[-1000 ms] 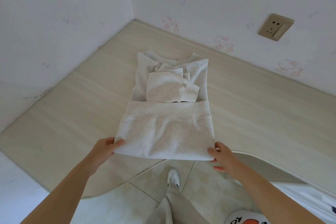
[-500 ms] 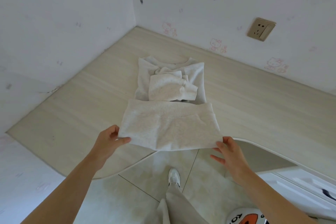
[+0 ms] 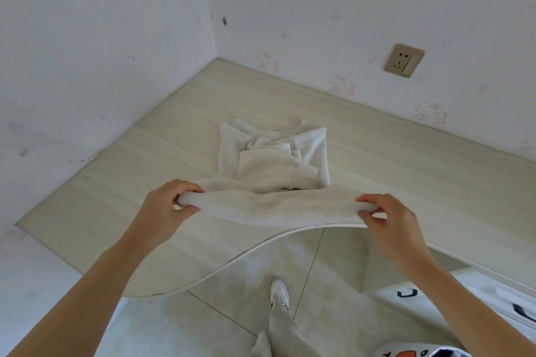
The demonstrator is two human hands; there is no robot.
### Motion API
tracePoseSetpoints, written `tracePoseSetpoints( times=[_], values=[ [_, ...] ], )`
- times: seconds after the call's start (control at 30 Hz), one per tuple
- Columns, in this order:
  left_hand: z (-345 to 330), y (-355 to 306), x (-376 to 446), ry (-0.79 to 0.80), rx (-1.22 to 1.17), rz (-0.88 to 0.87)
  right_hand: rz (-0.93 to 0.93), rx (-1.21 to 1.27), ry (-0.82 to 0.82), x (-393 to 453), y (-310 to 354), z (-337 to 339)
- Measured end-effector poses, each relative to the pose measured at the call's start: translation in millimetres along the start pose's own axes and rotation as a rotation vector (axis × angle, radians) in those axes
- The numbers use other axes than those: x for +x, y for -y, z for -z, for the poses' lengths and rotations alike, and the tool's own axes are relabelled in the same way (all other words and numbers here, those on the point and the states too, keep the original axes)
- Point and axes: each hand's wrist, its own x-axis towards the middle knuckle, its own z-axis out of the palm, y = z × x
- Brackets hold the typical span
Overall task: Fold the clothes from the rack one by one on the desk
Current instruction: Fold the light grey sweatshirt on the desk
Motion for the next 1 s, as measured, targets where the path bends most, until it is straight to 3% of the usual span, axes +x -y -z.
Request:
tracePoseSetpoints(
  times=[0.17,0.3,0.47,0.6,0.8,1.0],
  values=[
    [21.9,-8.3,42.2,0.008,-0.072,0.066,0.045,0.019,0.031,51.6,5.7,22.4],
    [24.6,-20.9,95.4,0.140,-0.312,0.167,-0.109,0.397,0.148,105.6,20.1,26.4],
    [-7.8,-2.6,184.5,0.070,-0.318,0.264,-0.157,0.350,0.118,197.5,11.2,-9.8],
    [-53.7,21.2,240.0,-0.100,-0.262,0.378,-0.284,0.313,0.002,253.4,-4.5,-58.1],
    [-117.4,40.8,289.2,-0.396,0.090,0.564,-0.384,0.221,-0.116,324.9,-18.6,-127.4],
    [-135.2,75.8,335.5,-0.411,0.300,0.595,-0.332,0.024,-0.063,380.7,-29.0,-171.6]
  ],
)
